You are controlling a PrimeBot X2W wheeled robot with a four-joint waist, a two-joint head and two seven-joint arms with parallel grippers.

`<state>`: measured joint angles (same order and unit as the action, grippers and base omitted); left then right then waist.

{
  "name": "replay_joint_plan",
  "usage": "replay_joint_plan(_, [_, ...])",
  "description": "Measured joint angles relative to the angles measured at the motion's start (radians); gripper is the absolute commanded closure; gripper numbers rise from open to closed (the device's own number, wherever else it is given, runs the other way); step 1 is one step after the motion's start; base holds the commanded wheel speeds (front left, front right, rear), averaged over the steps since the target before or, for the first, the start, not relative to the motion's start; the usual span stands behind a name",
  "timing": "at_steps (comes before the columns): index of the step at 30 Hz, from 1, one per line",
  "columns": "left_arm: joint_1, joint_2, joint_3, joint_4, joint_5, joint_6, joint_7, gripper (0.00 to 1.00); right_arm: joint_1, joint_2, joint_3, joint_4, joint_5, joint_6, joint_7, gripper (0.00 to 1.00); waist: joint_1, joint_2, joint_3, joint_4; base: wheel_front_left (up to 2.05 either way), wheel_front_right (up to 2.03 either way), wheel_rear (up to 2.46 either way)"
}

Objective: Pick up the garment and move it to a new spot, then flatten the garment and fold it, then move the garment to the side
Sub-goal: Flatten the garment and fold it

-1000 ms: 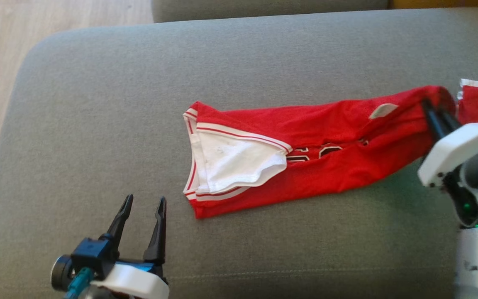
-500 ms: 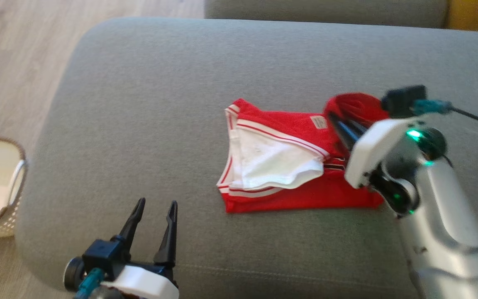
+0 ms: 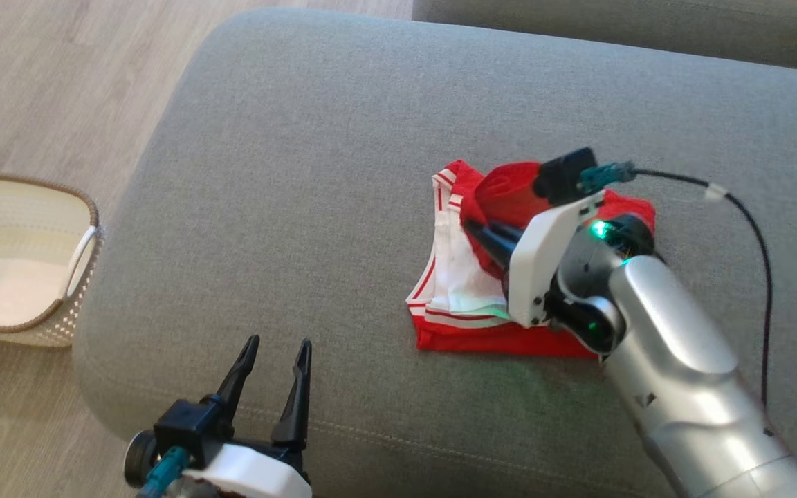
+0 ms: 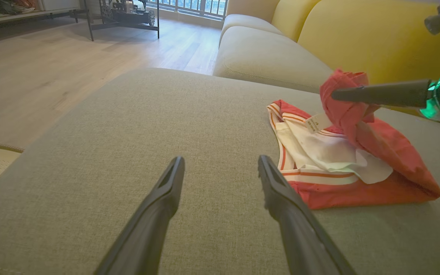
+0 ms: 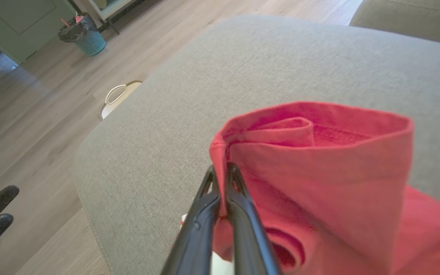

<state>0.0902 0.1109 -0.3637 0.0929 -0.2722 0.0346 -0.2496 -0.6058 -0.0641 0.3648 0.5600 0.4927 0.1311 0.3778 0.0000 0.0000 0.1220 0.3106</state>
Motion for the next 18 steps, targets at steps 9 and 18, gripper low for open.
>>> replay_joint_plan(9, [-0.015, -0.009, -0.002, 0.011, 0.007, -0.01, 0.0, 0.0, -0.016, -0.001, 0.098, 0.129, 0.087, 0.0, -0.088, 0.0, 0.0, 0.0, 0.009, 0.017, 0.0, 0.0, 0.0])
replay_joint_plan(18, [-0.016, -0.007, 0.014, 0.014, 0.016, -0.008, 0.0, 0.0, -0.067, -0.002, 0.125, 0.142, 0.211, 0.0, -0.235, 0.0, 0.0, 0.0, 0.004, -0.017, 0.0, 0.0, 0.0])
